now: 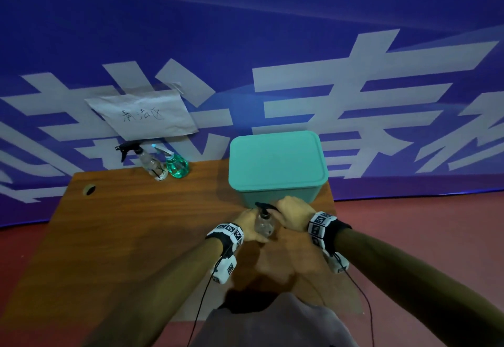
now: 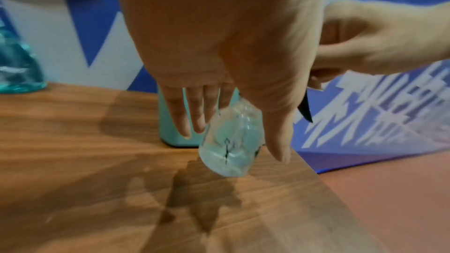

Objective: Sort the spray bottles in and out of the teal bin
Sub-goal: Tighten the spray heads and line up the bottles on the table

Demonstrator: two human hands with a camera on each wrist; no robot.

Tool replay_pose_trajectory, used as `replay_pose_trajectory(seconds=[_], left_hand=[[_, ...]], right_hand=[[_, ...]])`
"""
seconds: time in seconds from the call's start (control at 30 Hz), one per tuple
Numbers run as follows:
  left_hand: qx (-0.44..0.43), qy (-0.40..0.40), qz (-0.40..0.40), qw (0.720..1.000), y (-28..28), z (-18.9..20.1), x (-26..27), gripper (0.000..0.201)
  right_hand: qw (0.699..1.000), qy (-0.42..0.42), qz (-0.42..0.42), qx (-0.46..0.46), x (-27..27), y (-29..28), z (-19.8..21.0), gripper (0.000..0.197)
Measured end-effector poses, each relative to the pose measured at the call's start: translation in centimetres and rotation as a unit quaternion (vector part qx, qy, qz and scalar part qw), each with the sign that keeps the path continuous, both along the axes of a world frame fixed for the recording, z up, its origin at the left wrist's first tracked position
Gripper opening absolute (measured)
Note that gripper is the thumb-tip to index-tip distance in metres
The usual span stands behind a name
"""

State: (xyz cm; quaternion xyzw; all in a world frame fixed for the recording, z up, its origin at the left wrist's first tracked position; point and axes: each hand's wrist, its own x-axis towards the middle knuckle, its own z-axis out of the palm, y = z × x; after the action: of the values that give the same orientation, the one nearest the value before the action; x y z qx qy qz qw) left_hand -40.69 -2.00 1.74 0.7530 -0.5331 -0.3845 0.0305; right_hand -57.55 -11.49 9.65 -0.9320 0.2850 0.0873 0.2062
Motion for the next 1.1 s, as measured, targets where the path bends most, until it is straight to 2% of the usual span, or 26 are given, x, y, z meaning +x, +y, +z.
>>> replay_pose_trajectory(seconds=[0.03, 0.13, 0.2, 0.3, 0.43, 0.5, 0.67, 0.77, 0.87, 1.0, 1.1], left_hand=[[-0.003, 0.005, 0.024, 1.000, 0.7, 0.4, 0.7, 0.102], [-0.036, 0.018, 0.115, 0.992, 2.8, 1.8, 3.1, 0.065], [-0.052, 0.023, 0.151, 0.987, 4.2, 2.6, 5.3, 0.051], [-0.048, 0.008, 0.160, 0.986, 5.9, 4.2, 9.0, 0.056], [-0.024, -0.031, 0.183, 0.982, 7.4, 4.8, 14.7, 0.066], [-0.026, -0.036, 0.198, 0.979, 7.5, 4.3, 17.8, 0.072], [-0.043, -0.036, 0.242, 0.969, 6.7, 2.8, 24.6, 0.066], [-0.055, -0.023, 0.257, 0.965, 5.5, 4.6, 26.1, 0.062], [-0.070, -0.046, 0.254, 0.964, 4.1, 5.4, 27.4, 0.056], [-0.065, -0.064, 0.216, 0.972, 1.0, 4.3, 29.1, 0.040], [-0.048, -0.073, 0.184, 0.979, -1.5, 2.8, 29.8, 0.044]], right_hand=[[1.000, -0.012, 0.005, 0.002, 1.1, 0.5, 0.4, 0.037], [0.999, -0.037, 0.024, 0.000, 4.5, 1.6, 1.2, 0.038], [0.998, -0.055, 0.037, 0.004, 7.1, 2.4, 1.7, 0.034], [0.996, -0.074, 0.049, 0.029, 11.4, 3.0, 1.8, 0.029], [0.996, -0.073, 0.055, 0.024, 17.5, 3.9, 2.0, 0.042], [0.995, -0.080, 0.049, 0.019, 20.3, 4.2, 2.5, 0.041], [0.991, -0.111, -0.034, 0.061, 26.8, 3.7, 2.0, 0.040], [0.988, -0.128, -0.059, 0.069, 29.7, 2.8, 1.2, 0.038], [0.986, -0.135, -0.063, 0.074, 32.1, 1.8, 0.9, 0.036], [0.983, -0.130, -0.102, 0.079, 34.1, -0.1, 0.0, 0.031], [0.983, -0.113, -0.128, 0.072, 34.5, -1.7, -1.1, 0.030]])
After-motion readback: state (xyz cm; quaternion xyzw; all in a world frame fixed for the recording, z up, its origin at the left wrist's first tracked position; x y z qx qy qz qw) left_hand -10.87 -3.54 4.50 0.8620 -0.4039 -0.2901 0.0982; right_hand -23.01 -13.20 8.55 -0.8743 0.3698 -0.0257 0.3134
